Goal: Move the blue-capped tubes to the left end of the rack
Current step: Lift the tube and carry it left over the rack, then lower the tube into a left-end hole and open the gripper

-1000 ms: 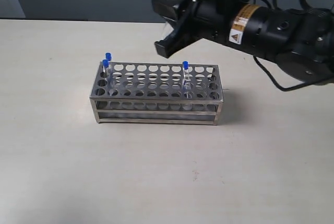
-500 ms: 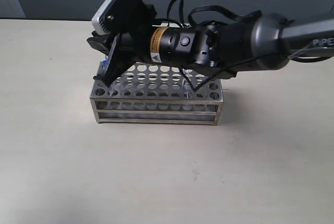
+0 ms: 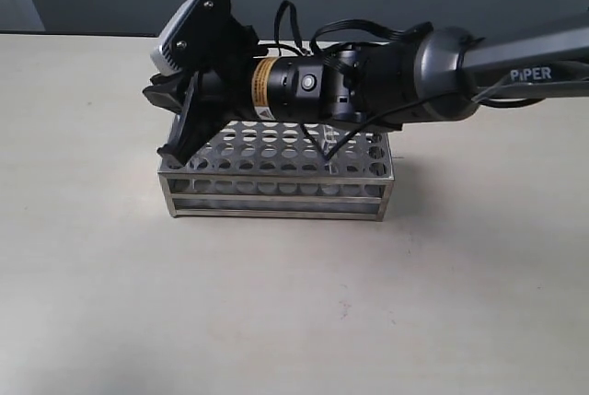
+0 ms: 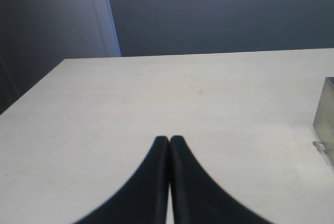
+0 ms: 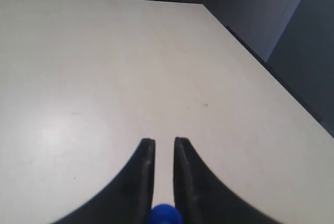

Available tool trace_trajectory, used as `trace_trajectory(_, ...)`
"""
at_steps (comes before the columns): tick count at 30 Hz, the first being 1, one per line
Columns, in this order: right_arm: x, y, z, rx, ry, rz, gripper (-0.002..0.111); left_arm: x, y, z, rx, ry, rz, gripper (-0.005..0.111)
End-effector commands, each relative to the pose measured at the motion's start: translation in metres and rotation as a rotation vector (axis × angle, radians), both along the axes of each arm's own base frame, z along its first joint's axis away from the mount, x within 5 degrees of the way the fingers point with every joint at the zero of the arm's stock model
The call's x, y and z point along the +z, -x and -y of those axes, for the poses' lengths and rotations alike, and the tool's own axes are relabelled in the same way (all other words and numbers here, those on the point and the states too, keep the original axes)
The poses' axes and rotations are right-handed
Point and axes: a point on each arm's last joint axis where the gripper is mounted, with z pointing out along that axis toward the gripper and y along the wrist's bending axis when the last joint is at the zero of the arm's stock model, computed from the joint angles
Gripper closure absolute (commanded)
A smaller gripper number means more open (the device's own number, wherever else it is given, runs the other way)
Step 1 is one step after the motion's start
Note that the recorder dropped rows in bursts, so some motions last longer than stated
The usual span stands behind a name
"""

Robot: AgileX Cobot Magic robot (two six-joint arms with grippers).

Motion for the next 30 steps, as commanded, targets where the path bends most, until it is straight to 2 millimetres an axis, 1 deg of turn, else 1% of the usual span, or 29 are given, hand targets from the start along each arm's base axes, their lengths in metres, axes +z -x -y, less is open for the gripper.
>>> trace_trajectory(1, 0.003, 0.001, -0.002, 0.018, -0.011, 0.004, 0.109, 0.000, 0.000, 0.000, -0.007, 0.002, 0.011, 0.106)
trace_trajectory(8, 0.003, 0.003, -0.003, 0.049, 0.004, 0.028, 0.109, 0.000, 0.000, 0.000, -0.007, 0.002, 0.011, 0.106)
trace_trajectory(11, 0.014, -0.002, -0.007, 0.057, -0.005, 0.068, 0.109, 0.000, 0.000, 0.000, -0.007, 0.002, 0.011, 0.106)
trace_trajectory(13, 0.014, -0.007, -0.009, 0.029, 0.000, 0.054, 0.109, 0.000, 0.000, 0.000, -0.007, 0.002, 0.011, 0.106)
trace_trajectory(15, 0.006, -0.012, -0.010, 0.004, 0.042, 0.036, 0.109, 0.000, 0.000, 0.000, -0.007, 0.002, 0.011, 0.106)
trace_trajectory(18, -0.009, -0.012, -0.011, 0.023, 0.070, -0.002, 0.109, 0.000, 0.000, 0.000, -0.007, 0.002, 0.011, 0.106)
trace_trajectory(20, -0.013, -0.012, -0.013, 0.030, 0.065, -0.020, 0.109, 0.000, 0.000, 0.000, -0.007, 0.002, 0.011, 0.106)
trace_trajectory(25, -0.016, -0.013, -0.011, 0.009, 0.077, -0.045, 0.109, 0.000, 0.000, 0.000, -0.007, 0.002, 0.011, 0.106)
trace_trajectory(30, -0.019, -0.010, -0.011, 0.025, 0.098, -0.088, 0.109, 0.000, 0.000, 0.000, -0.007, 0.002, 0.011, 0.106)
